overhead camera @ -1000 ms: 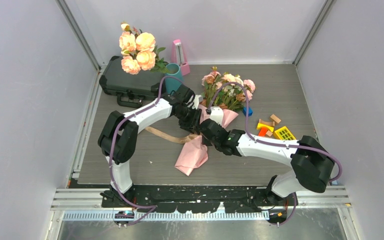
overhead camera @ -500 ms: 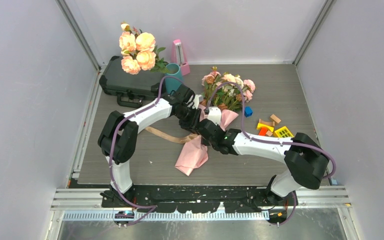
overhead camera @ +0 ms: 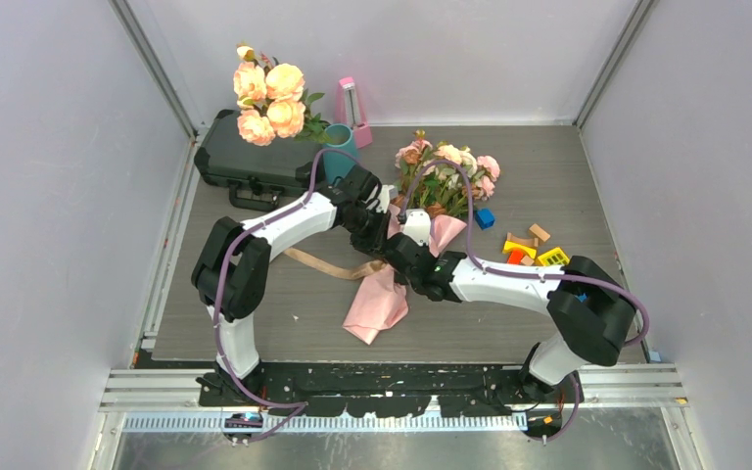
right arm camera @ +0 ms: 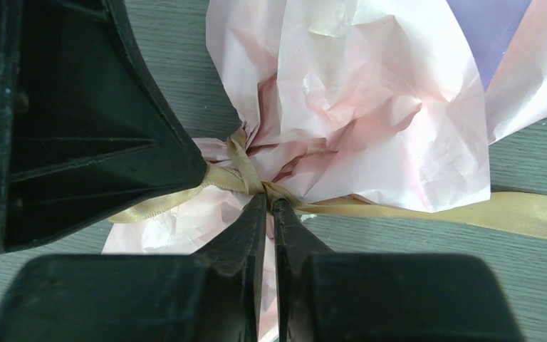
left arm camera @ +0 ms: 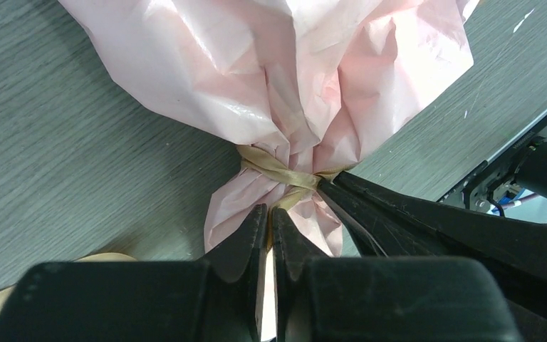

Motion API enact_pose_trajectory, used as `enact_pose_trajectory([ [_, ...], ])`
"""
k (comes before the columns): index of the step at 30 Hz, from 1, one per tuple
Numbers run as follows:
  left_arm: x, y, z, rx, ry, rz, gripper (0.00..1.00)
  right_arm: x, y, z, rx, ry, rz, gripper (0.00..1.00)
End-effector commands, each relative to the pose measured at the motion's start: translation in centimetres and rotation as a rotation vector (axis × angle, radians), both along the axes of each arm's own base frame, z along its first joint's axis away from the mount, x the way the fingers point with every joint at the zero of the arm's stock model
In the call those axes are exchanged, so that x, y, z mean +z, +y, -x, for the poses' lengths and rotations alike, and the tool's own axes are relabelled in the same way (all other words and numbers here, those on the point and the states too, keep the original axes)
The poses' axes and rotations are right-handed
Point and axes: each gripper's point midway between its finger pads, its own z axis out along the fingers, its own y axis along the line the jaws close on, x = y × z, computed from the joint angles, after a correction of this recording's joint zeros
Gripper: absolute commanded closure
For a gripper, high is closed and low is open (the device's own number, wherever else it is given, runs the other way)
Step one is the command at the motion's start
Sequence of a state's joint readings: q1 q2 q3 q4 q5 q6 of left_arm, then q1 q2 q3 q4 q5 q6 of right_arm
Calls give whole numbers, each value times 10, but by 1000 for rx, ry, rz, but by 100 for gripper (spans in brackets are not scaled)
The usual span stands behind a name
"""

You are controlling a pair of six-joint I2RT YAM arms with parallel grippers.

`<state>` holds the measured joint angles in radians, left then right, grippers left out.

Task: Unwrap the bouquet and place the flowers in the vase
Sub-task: Untie the ribbon from the wrapping paper.

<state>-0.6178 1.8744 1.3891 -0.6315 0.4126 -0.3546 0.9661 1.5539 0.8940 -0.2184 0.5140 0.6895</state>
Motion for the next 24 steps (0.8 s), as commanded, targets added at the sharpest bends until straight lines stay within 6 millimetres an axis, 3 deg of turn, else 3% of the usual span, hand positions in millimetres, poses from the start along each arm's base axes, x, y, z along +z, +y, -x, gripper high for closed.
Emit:
enact_pose_trajectory([
  [1,20,-9,-10,-22,-62,53,94,8,2,-10,-33,-42,-5,89],
  [6,20,-8,-10,-19,-66,48,100,5,-1,-8,-36,-38,2,100],
  [24,16,1,-15,2,-79,-10,100,3,-23,5,-70,-36,-3,100],
])
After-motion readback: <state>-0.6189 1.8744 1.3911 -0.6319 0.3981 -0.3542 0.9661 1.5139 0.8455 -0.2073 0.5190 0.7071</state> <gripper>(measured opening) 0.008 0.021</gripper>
